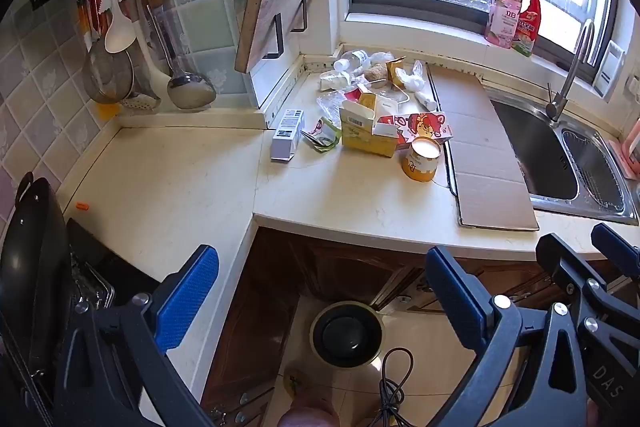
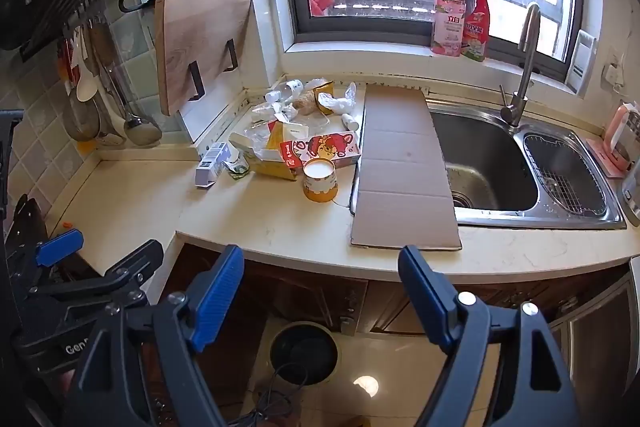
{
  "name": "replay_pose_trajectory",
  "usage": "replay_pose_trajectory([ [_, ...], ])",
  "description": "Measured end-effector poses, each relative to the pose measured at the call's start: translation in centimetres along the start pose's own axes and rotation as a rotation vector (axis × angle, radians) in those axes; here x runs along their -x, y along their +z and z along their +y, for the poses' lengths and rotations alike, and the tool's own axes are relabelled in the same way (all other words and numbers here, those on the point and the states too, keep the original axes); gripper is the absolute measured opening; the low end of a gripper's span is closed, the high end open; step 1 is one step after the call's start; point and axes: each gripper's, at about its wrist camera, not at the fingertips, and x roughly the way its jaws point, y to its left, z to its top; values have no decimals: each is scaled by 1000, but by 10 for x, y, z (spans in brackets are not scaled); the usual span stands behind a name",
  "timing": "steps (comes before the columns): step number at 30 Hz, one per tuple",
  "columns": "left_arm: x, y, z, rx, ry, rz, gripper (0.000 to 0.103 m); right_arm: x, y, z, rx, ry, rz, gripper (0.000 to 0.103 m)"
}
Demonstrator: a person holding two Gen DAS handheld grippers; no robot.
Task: Collect trash
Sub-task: 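Move both tools toward the cluttered counter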
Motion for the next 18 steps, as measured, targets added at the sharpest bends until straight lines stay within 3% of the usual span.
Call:
replay_pose_trajectory([
  [18, -5, -4, -5, 5, -33, 15, 101, -1, 0, -3, -7, -15, -4, 80],
])
